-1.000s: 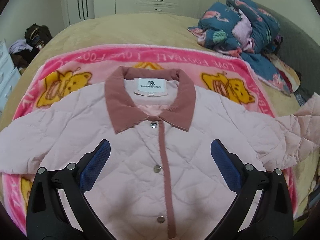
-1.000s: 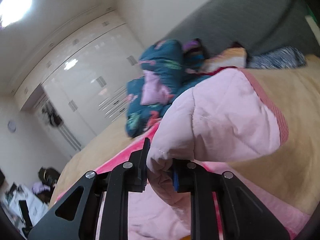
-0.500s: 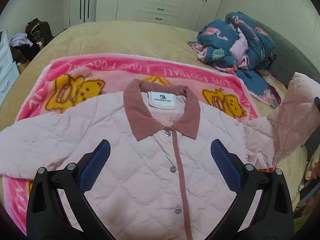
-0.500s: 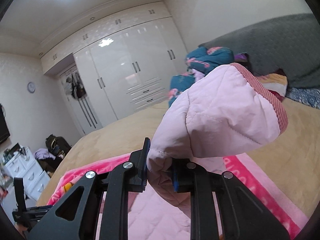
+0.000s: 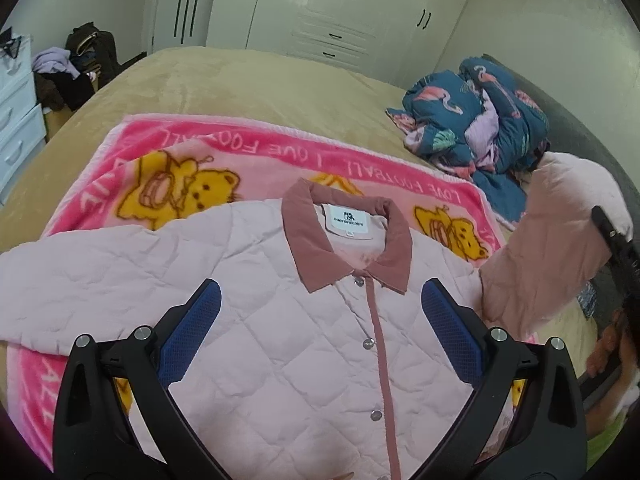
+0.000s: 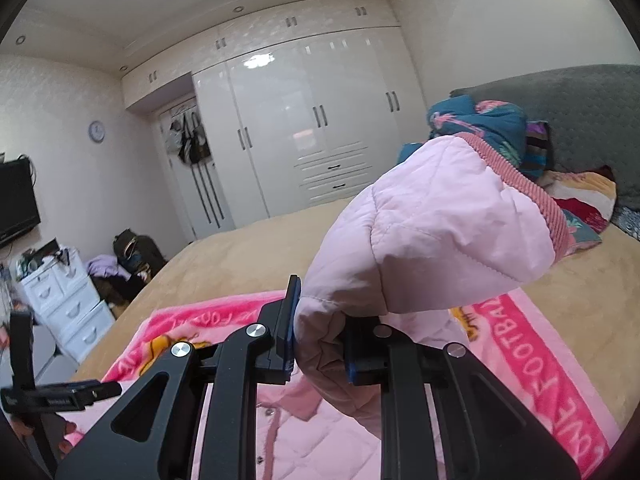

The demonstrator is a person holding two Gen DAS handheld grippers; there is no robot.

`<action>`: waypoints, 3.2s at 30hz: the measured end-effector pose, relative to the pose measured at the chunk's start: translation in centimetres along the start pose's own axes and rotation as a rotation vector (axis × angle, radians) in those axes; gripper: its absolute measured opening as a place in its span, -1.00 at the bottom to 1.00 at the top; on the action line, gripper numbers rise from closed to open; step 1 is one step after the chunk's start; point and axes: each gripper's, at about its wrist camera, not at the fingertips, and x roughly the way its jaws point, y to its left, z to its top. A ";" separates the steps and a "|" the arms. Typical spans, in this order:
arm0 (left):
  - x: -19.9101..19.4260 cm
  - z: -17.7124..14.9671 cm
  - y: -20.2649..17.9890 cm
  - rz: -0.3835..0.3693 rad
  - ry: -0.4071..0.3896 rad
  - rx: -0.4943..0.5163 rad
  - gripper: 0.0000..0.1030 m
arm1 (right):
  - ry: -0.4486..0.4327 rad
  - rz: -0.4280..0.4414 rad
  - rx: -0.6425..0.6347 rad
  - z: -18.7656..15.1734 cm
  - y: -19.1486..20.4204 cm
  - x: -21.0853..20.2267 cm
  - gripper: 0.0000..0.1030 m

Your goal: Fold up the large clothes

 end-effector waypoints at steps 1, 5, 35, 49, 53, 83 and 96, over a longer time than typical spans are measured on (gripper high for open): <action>-0.2 0.1 0.3 0.001 -0.004 -0.007 0.82 | 0.004 0.005 -0.005 -0.2 0.5 0.2 -0.66; -0.9 0.4 1.3 -0.002 -0.017 -0.020 0.82 | 0.025 0.024 -0.031 -1.1 3.0 1.6 -0.66; 3.0 -1.9 8.5 -0.145 0.067 -0.238 0.82 | 0.358 0.162 -0.257 -19.8 13.8 11.2 -0.54; 8.1 -4.6 9.6 -0.254 0.198 -0.345 0.82 | 0.528 0.297 -0.301 -24.2 16.7 10.5 0.43; 9.8 -5.7 9.8 -0.247 0.244 -0.358 0.82 | 0.518 0.362 -0.246 -23.1 14.9 8.2 0.59; 9.1 -5.6 6.2 0.035 0.102 0.034 -0.86 | 0.450 -0.008 -0.040 -16.7 -3.0 5.3 0.61; 12.0 -8.3 7.6 0.057 0.178 0.015 -0.74 | 0.621 -0.073 -0.058 -21.4 -3.7 9.3 0.62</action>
